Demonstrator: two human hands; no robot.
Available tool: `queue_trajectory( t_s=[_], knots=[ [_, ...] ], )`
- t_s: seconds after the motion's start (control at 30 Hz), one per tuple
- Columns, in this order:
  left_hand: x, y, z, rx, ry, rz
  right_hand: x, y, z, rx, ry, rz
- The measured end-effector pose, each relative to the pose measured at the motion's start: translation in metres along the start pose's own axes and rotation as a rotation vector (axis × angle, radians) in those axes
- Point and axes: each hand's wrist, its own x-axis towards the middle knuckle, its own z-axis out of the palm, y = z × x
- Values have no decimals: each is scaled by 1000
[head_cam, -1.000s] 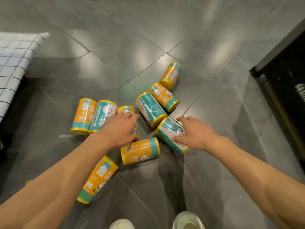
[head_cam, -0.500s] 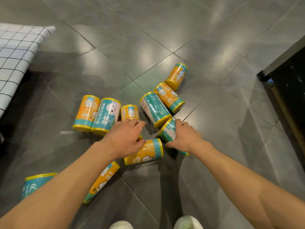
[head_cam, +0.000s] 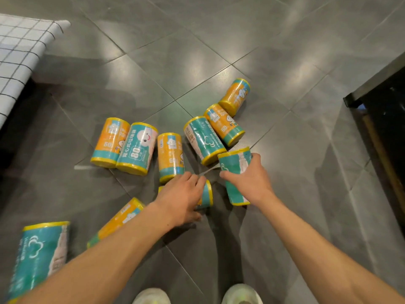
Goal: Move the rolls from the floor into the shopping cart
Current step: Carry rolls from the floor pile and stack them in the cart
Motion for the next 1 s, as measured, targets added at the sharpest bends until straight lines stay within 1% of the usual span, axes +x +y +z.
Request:
queue_trajectory(
  t_s=[0.2, 0.3, 0.37, 0.43, 0.47, 0.57, 0.63, 0.7, 0.73, 0.87, 1.0],
  knots=[
    [5, 13, 6, 126, -83, -65, -12, -24, -11, 429, -15, -12],
    [1, 13, 9, 28, -123, -135, -15, -31, -7, 509, -66, -5],
    [-7, 8, 10, -130, -121, -183, -17, -35, -6, 494, -95, -44],
    [-14, -1, 13, -391, -51, -265, -17, -36, -8, 494, -102, -71],
    [-18, -4, 11, -563, 7, -342, -17, -37, -10, 511, -106, -74],
    [-24, -10, -2, -1040, 264, -560, -15, -39, -16, 610, -135, -62],
    [-24, -14, -19, -1302, 406, -624, -16, -41, -20, 655, -160, -62],
    [-23, -21, -37, -1511, 471, -644, -19, -45, -24, 690, -190, -79],
    [-23, -26, -44, -1559, 490, -639, -21, -48, -26, 702, -206, -90],
    [-20, -34, -77, -1630, 577, -598, -30, -62, -38, 759, -252, -128],
    [-29, -30, -124, -1723, 641, -542, -44, -92, -64, 798, -289, -160]
  ],
)
